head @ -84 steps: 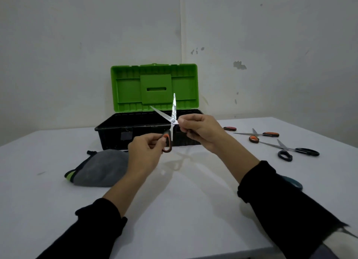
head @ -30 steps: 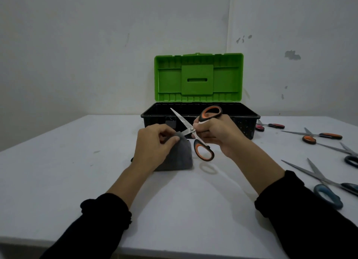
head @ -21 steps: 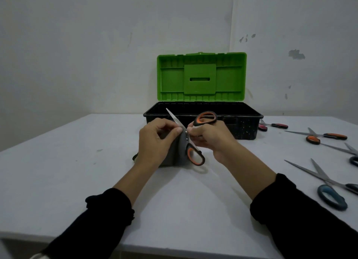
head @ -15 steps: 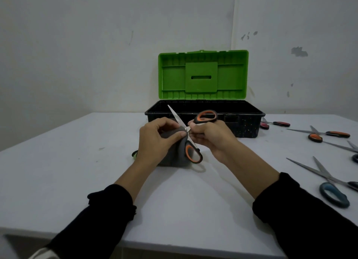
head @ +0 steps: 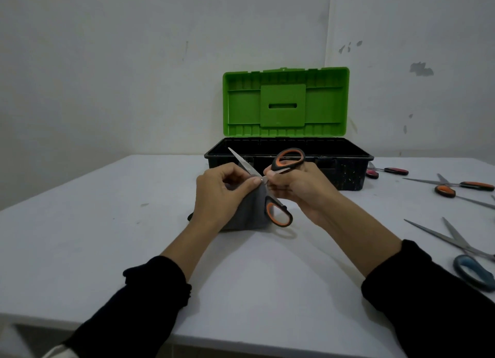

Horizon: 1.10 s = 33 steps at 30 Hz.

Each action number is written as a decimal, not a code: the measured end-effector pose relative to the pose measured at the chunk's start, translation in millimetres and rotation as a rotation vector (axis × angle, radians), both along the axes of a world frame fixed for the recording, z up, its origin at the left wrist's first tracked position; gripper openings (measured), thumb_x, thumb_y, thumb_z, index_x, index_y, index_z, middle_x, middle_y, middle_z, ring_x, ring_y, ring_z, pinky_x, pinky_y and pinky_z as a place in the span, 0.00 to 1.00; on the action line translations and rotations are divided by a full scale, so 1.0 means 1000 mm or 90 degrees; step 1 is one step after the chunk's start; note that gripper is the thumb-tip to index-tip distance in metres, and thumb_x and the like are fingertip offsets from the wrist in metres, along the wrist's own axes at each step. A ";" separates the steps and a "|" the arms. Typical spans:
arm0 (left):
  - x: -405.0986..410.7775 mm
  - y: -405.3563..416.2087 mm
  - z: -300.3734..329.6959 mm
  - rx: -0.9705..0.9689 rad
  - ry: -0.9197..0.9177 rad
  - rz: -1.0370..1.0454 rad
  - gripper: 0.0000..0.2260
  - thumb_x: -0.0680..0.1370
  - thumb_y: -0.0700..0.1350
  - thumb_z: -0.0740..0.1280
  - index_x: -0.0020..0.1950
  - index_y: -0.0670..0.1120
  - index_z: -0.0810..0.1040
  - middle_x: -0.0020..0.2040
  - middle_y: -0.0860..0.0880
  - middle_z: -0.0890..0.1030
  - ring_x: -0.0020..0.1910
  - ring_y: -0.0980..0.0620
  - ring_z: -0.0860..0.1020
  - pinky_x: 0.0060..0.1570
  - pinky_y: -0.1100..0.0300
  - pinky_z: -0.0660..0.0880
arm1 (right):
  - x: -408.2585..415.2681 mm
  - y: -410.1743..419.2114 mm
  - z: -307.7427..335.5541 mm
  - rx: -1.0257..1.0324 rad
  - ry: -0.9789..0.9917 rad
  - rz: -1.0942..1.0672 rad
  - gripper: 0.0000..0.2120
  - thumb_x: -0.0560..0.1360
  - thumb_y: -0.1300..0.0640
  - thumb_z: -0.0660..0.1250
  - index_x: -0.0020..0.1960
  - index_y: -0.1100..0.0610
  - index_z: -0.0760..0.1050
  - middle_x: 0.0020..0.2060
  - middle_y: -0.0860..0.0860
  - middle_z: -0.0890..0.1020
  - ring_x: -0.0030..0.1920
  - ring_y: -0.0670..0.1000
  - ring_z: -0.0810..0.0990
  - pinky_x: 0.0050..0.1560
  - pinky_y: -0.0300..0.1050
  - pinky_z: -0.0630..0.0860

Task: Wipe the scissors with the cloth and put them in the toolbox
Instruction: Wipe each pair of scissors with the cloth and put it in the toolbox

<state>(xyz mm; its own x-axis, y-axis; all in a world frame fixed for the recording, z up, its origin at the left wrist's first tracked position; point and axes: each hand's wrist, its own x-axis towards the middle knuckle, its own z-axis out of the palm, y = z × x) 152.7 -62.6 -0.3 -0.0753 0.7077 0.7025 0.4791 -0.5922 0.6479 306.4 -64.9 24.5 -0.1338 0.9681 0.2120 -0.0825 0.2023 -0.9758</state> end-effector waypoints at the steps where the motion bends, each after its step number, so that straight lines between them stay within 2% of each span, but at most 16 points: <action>1: -0.001 0.000 0.000 0.001 -0.010 -0.004 0.06 0.69 0.46 0.75 0.38 0.45 0.82 0.34 0.53 0.82 0.35 0.60 0.77 0.37 0.71 0.71 | -0.001 0.000 0.000 -0.003 0.013 0.006 0.07 0.74 0.69 0.65 0.40 0.60 0.78 0.33 0.53 0.80 0.33 0.49 0.78 0.33 0.35 0.77; 6: -0.005 0.003 0.001 -0.059 0.016 -0.037 0.05 0.70 0.46 0.73 0.39 0.45 0.81 0.35 0.53 0.81 0.33 0.64 0.76 0.36 0.74 0.69 | 0.006 0.000 0.007 -0.014 0.010 0.012 0.07 0.74 0.69 0.65 0.40 0.61 0.77 0.33 0.53 0.79 0.33 0.49 0.77 0.33 0.35 0.77; 9: -0.015 0.004 0.002 -0.088 -0.011 -0.020 0.04 0.70 0.46 0.73 0.40 0.46 0.82 0.36 0.52 0.81 0.33 0.64 0.76 0.34 0.74 0.70 | 0.020 0.000 0.016 -0.017 0.028 0.008 0.07 0.74 0.70 0.64 0.41 0.61 0.77 0.30 0.51 0.81 0.32 0.48 0.78 0.32 0.34 0.78; 12: -0.014 0.003 0.003 -0.033 -0.070 0.013 0.03 0.70 0.45 0.74 0.39 0.46 0.82 0.35 0.53 0.82 0.33 0.64 0.77 0.36 0.75 0.70 | 0.026 0.002 0.019 0.008 0.004 -0.019 0.07 0.74 0.70 0.64 0.41 0.61 0.77 0.32 0.51 0.81 0.34 0.48 0.79 0.34 0.36 0.79; 16: 0.002 0.002 0.000 0.048 -0.051 0.030 0.04 0.70 0.44 0.74 0.39 0.45 0.82 0.36 0.55 0.81 0.36 0.62 0.77 0.38 0.72 0.71 | 0.004 0.002 0.010 0.031 0.004 0.004 0.07 0.74 0.70 0.64 0.41 0.60 0.76 0.35 0.53 0.79 0.34 0.49 0.79 0.33 0.34 0.78; 21: -0.004 0.003 -0.002 0.014 -0.035 0.011 0.05 0.69 0.44 0.75 0.37 0.47 0.80 0.35 0.56 0.80 0.36 0.63 0.76 0.39 0.73 0.70 | 0.015 0.002 0.018 -0.010 0.044 -0.019 0.08 0.75 0.68 0.64 0.40 0.59 0.77 0.29 0.51 0.80 0.32 0.48 0.77 0.32 0.35 0.77; 25: -0.002 0.003 0.000 0.023 -0.083 0.016 0.05 0.70 0.43 0.74 0.37 0.45 0.80 0.35 0.54 0.80 0.35 0.64 0.76 0.38 0.74 0.70 | 0.028 0.006 0.020 0.005 -0.039 -0.077 0.06 0.73 0.67 0.66 0.41 0.59 0.78 0.35 0.53 0.81 0.37 0.50 0.80 0.38 0.39 0.77; 27: 0.001 0.003 0.000 0.036 -0.081 0.011 0.04 0.70 0.43 0.74 0.37 0.44 0.81 0.35 0.53 0.81 0.36 0.61 0.77 0.40 0.70 0.72 | 0.019 0.006 0.015 0.031 -0.077 -0.086 0.05 0.72 0.68 0.68 0.41 0.60 0.79 0.36 0.54 0.81 0.37 0.51 0.80 0.39 0.41 0.78; 30: 0.004 0.005 -0.004 0.052 -0.044 0.017 0.06 0.69 0.44 0.74 0.37 0.43 0.80 0.35 0.51 0.81 0.39 0.53 0.77 0.43 0.63 0.72 | -0.002 0.004 0.007 0.042 -0.066 -0.050 0.05 0.72 0.67 0.68 0.40 0.59 0.79 0.36 0.54 0.81 0.36 0.50 0.81 0.39 0.40 0.78; 33: 0.001 0.005 -0.005 0.039 -0.058 0.020 0.08 0.69 0.46 0.75 0.37 0.44 0.80 0.35 0.52 0.80 0.38 0.54 0.77 0.43 0.62 0.72 | -0.002 0.000 0.011 0.009 -0.003 -0.040 0.06 0.74 0.68 0.66 0.41 0.60 0.78 0.34 0.52 0.80 0.32 0.47 0.79 0.32 0.35 0.77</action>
<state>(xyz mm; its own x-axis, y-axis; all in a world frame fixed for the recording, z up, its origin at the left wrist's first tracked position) 153.8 -57.2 -5.6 -0.1627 0.6598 0.7336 0.4393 -0.6173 0.6527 304.3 -65.3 35.1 -0.0734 0.9714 0.2257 -0.0641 0.2213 -0.9731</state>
